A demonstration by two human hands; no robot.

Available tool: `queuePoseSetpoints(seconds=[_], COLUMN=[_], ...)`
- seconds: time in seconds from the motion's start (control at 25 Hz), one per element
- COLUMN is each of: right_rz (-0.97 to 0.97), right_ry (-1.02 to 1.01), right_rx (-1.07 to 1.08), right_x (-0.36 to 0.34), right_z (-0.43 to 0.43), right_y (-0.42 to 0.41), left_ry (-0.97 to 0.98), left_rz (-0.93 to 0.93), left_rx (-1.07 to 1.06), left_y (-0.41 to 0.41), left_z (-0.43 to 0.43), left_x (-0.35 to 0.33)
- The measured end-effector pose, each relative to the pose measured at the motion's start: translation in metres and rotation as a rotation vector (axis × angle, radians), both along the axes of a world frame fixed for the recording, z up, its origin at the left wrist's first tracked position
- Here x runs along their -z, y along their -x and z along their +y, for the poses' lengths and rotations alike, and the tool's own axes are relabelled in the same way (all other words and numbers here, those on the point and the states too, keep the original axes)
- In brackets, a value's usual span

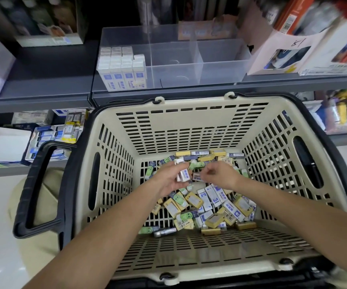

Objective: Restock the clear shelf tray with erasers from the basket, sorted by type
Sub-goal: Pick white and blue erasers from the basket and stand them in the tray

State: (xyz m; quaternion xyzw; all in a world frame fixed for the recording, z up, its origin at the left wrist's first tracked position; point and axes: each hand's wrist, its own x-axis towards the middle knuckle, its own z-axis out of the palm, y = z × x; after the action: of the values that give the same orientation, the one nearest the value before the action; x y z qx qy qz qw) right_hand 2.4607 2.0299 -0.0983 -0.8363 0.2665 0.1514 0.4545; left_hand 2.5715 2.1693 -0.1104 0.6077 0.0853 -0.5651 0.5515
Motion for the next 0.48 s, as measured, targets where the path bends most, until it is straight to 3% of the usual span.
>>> queuePoseSetpoints(seconds=[0.12, 0.24, 0.48], right_rz=[0.264, 0.296, 0.243], right_ry=[0.349, 0.542, 0.284], right_rx=[-0.49, -0.724, -0.532], right_x=[0.017, 0.023, 0.022], right_z=[0.004, 0.012, 0.002], right_y=[0.014, 0.015, 0.014], left_ry=[-0.006, 0.009, -0.031], left_rz=[-0.008, -0.002, 0.009], left_rx=[0.02, 0.05, 0.144], left_y=[-0.005, -0.006, -0.005], left_z=[0.006, 0.009, 0.008], left_x=[0.003, 0.007, 0.009])
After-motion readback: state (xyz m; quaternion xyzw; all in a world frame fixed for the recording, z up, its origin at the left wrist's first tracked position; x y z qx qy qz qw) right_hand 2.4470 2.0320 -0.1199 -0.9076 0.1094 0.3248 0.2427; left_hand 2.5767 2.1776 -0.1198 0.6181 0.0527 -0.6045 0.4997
